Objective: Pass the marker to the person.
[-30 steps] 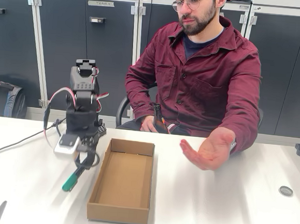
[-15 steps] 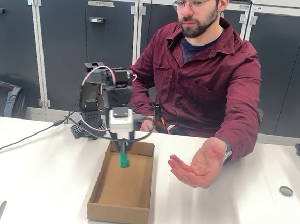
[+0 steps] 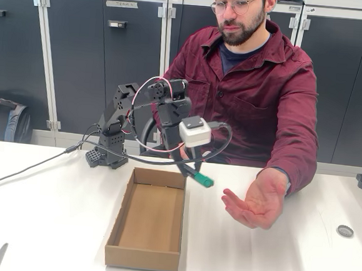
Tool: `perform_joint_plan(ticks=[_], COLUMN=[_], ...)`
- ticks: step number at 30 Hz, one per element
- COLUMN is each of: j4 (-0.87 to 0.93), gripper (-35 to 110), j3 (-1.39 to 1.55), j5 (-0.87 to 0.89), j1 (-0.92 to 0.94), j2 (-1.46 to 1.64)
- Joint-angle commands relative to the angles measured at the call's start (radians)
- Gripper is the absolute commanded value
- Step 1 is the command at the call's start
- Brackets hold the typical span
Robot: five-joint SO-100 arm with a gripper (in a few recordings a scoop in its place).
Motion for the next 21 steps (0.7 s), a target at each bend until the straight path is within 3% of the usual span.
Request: perform_joint_plan(ticks=[1,5,13,21], j4=[0.0,0.0,-0.035,-0.109], gripper=[-5,-4,33,36], j3=[-0.109,-0.123,-0.017,0.106], j5=[0.005,0.006,0.064,0.058], j1=[-0.031,-0.057,-0.078,-0.055], j2=[-0.008,-0.025,-0.009,0.041])
